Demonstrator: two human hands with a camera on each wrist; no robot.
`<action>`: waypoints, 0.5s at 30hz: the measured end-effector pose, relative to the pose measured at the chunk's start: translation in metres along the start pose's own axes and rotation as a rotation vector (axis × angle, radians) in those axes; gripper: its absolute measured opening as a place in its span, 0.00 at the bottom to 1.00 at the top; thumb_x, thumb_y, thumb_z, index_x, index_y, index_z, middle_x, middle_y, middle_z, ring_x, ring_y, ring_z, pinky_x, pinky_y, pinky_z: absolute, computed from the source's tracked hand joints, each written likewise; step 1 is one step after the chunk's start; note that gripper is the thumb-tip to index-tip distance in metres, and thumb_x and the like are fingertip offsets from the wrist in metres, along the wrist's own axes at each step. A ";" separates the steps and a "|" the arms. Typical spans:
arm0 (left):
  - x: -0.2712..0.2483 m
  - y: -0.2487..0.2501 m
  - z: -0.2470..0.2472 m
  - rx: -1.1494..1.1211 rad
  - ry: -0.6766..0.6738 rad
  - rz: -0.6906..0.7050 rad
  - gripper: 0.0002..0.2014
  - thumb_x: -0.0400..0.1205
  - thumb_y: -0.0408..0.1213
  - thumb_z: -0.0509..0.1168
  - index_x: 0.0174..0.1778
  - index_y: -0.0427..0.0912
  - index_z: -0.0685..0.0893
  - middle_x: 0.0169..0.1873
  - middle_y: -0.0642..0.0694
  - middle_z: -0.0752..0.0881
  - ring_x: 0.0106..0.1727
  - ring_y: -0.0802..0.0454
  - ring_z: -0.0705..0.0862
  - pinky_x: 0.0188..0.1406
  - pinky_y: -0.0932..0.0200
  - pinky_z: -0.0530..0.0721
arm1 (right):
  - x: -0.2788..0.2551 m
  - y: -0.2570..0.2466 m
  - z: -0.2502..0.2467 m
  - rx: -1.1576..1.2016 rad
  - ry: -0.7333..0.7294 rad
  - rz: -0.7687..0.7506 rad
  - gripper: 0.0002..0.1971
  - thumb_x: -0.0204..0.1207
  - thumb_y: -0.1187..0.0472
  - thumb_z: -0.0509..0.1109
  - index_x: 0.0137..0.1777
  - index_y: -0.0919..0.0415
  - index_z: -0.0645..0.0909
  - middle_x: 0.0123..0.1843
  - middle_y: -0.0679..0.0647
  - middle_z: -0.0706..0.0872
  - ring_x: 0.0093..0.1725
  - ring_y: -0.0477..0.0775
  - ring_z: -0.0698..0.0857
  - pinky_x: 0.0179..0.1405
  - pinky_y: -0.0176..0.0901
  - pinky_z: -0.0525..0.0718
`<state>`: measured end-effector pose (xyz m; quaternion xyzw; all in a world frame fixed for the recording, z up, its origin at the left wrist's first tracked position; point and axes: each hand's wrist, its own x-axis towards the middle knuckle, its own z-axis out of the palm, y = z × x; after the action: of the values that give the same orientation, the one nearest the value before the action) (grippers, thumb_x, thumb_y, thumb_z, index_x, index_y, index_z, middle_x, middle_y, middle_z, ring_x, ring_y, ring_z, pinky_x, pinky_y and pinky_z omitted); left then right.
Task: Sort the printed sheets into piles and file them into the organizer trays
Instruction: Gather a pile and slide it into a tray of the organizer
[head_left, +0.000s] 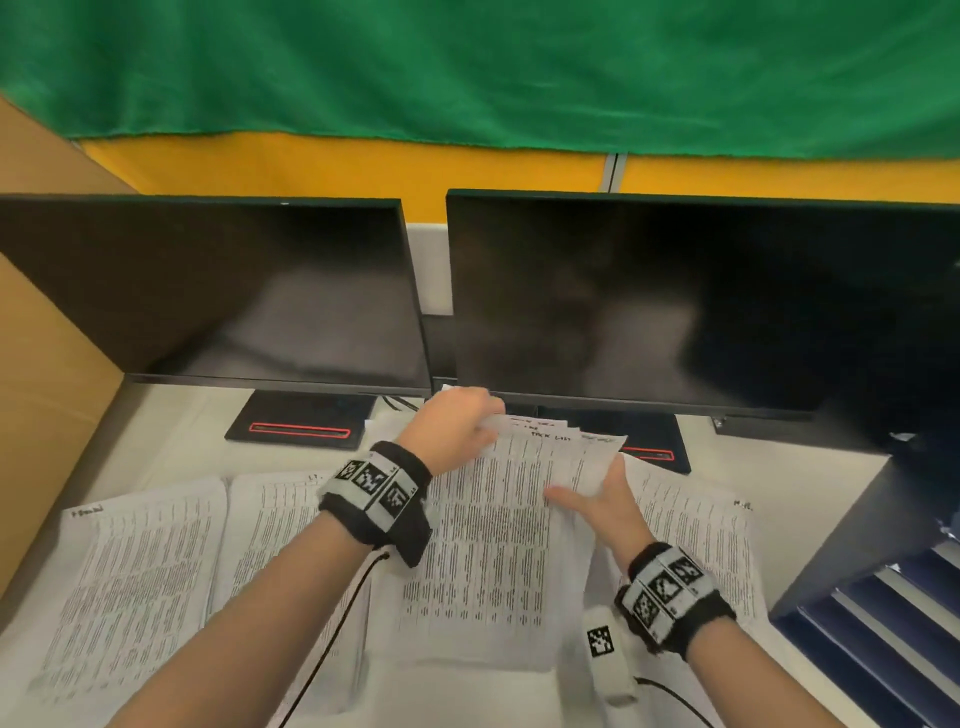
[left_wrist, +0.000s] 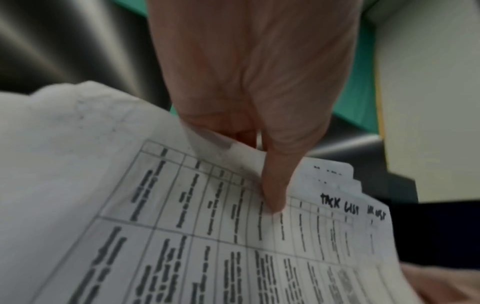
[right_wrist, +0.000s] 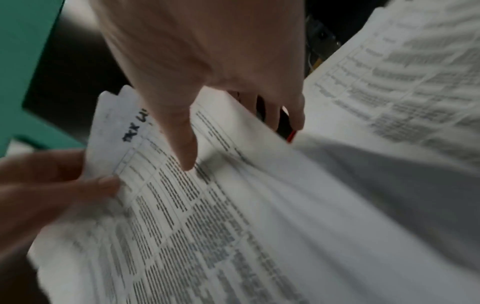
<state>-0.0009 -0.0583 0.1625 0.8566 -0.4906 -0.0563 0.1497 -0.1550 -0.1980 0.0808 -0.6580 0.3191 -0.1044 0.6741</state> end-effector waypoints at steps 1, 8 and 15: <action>-0.001 0.003 -0.009 -0.001 0.032 0.017 0.08 0.82 0.37 0.62 0.54 0.44 0.83 0.51 0.45 0.84 0.55 0.47 0.82 0.56 0.53 0.79 | 0.002 -0.005 0.001 0.079 -0.045 0.017 0.27 0.69 0.66 0.78 0.65 0.53 0.71 0.59 0.47 0.86 0.54 0.46 0.86 0.42 0.32 0.84; -0.005 0.007 -0.028 0.162 0.338 0.071 0.07 0.81 0.45 0.62 0.48 0.50 0.85 0.44 0.53 0.87 0.50 0.50 0.77 0.55 0.52 0.71 | 0.003 -0.025 0.016 0.333 -0.216 0.090 0.18 0.75 0.71 0.69 0.64 0.59 0.81 0.58 0.58 0.90 0.58 0.59 0.89 0.60 0.60 0.84; -0.029 -0.035 -0.021 0.013 0.673 -0.375 0.44 0.72 0.60 0.68 0.79 0.48 0.56 0.78 0.44 0.62 0.80 0.44 0.58 0.79 0.37 0.47 | 0.008 -0.029 -0.003 0.466 -0.123 0.130 0.18 0.77 0.71 0.67 0.66 0.62 0.80 0.61 0.62 0.88 0.59 0.63 0.88 0.62 0.64 0.81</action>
<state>0.0185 -0.0126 0.1701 0.9029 -0.2494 0.2048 0.2841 -0.1423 -0.2082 0.1058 -0.4679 0.2864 -0.0916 0.8311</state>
